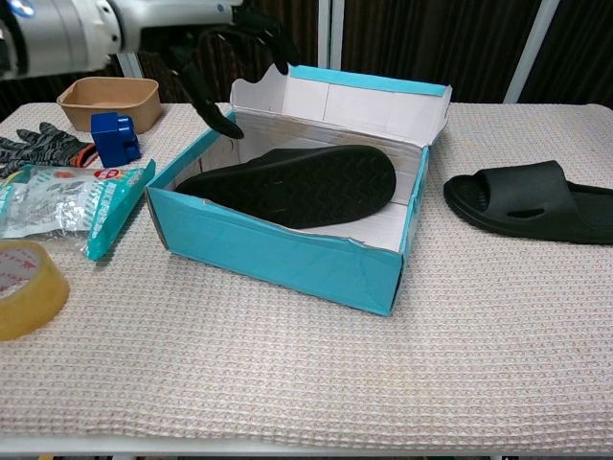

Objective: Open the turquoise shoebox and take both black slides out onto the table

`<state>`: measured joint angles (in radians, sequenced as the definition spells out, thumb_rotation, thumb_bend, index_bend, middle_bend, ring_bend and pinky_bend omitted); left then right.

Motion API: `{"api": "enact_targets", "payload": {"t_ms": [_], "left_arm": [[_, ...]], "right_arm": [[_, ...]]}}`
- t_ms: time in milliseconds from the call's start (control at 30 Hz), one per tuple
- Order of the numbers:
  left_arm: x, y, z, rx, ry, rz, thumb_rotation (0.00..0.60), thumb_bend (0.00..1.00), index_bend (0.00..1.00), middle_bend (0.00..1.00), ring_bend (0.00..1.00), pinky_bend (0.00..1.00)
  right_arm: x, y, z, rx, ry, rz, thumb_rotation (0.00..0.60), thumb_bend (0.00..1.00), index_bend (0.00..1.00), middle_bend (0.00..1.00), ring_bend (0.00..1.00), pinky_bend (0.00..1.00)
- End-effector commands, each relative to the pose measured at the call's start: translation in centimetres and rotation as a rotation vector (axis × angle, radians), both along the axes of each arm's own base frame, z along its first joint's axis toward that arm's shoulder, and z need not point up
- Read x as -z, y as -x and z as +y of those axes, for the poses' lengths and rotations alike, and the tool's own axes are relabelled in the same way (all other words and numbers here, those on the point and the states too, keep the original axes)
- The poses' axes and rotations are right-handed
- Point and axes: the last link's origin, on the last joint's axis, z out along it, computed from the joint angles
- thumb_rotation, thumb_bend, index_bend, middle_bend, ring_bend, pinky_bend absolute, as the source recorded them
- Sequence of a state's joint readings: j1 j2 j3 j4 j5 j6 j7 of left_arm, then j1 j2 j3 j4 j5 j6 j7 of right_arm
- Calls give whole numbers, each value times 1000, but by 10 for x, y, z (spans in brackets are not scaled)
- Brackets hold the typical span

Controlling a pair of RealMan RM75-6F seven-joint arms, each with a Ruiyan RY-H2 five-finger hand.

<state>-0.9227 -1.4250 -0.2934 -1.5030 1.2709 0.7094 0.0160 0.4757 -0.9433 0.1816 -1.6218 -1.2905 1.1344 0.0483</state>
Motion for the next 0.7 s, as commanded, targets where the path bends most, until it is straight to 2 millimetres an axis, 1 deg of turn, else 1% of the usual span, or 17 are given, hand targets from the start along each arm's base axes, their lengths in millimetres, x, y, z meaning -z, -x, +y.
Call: {"api": "enact_targets", "payload": {"t_ms": [33,200,300,367,467,633,700], "left_arm": [[29,-9,5,-24,10,13,600,0,220,209,110,235],[42,-17,1,-51,45,24,600,0,215,207,110,246],[51,-17,1,-66,52,54,600,0,213,207,111,251],[56,-14,2,-83,52,74,600,0,212,207,116,257],[65,-3,5,-110,35,114,600,0,213,207,156,286],[75,13,8,-158,3,177,600,0,213,207,162,306],[77,17,8,-175,-6,187,600,0,213,212,181,340]], "right_arm": [[0,1,-1,5,2,-4,600,0,0,0,0,0],[0,2,0,9,4,-13,600,0,0,0,0,0],[1,4,1,16,-2,-19,600,0,0,0,0,0],[1,5,2,18,0,-21,600,0,0,0,0,0],[0,9,3,27,6,-27,600,0,0,0,0,0],[2,14,4,39,-1,-27,600,0,0,0,0,0],[2,16,4,42,-4,-25,600,0,0,0,0,0]]}}
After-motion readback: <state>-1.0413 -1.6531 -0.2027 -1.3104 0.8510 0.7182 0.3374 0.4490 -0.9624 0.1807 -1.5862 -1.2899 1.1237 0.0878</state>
